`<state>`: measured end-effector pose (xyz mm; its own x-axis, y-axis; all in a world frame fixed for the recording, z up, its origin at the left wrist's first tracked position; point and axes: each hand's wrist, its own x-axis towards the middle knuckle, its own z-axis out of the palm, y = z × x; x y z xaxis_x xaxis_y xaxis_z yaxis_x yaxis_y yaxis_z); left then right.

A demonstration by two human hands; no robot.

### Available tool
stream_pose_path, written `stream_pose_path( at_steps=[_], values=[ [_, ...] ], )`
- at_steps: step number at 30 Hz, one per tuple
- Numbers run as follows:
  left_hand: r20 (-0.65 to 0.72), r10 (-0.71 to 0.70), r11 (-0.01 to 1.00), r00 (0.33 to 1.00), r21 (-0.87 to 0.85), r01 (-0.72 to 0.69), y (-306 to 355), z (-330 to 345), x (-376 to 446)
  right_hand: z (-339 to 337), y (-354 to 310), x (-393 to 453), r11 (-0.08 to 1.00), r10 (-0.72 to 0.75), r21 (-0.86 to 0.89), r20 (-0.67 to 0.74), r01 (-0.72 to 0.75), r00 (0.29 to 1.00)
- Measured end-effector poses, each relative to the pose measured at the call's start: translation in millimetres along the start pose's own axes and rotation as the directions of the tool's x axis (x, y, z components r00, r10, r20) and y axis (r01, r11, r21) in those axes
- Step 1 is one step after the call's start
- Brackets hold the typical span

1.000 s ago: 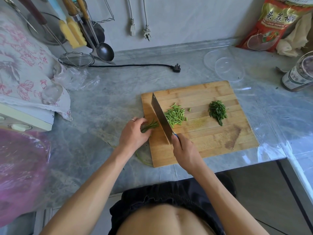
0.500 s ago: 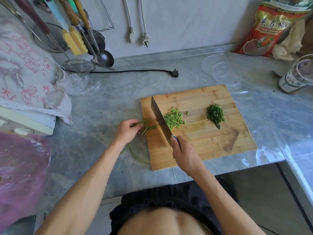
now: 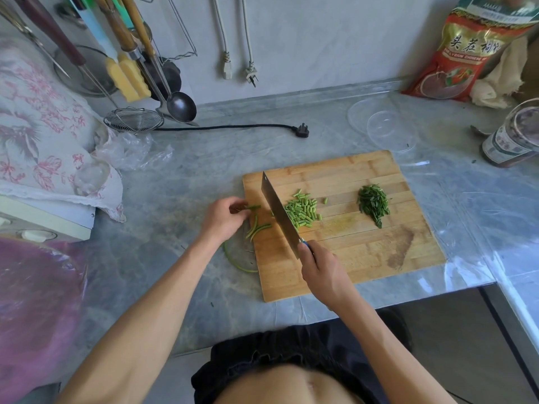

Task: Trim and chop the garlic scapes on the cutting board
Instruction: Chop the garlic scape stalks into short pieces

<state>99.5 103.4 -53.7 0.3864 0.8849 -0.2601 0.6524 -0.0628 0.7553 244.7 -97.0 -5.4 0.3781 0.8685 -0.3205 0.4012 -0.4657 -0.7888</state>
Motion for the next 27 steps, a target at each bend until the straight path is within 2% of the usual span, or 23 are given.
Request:
stream_pose_path(
  at_steps=[2, 4, 8, 18, 22, 27],
  values=[
    [-0.122, 0.073, 0.997, 0.99, 0.045, -0.068, -3, 0, -11, -1, 0, -1, 1.0, -0.012, 0.006, -0.005, 0.012, 1.0],
    [-0.175, 0.159, 0.986, 0.972, 0.074, -0.148, -7, 4, -24, -1, 0, -1, 1.0, -0.019, 0.006, -0.013, 0.019, 1.0],
    [-0.091, 0.24, 0.964, 0.967, 0.137, -0.227, -11, 19, -43, -2, -1, -1, 0.999, -0.026, 0.02, -0.027, 0.027, 0.999],
    [-0.059, 0.403, 0.889, 0.913, 0.265, -0.375, -12, 27, -49, -1, 3, -9, 0.999, -0.027, 0.031, -0.061, 0.029, 0.998],
    [-0.002, 0.416, 0.877, 0.909, 0.266, -0.401, -10, 29, -52, -2, 7, -13, 0.999, -0.024, 0.024, -0.064, 0.026, 0.998],
    [-0.06, 0.396, 0.887, 0.916, 0.284, -0.364, -8, 35, -66, -2, 12, -24, 0.998, -0.053, 0.016, -0.051, 0.054, 0.997]
  ],
)
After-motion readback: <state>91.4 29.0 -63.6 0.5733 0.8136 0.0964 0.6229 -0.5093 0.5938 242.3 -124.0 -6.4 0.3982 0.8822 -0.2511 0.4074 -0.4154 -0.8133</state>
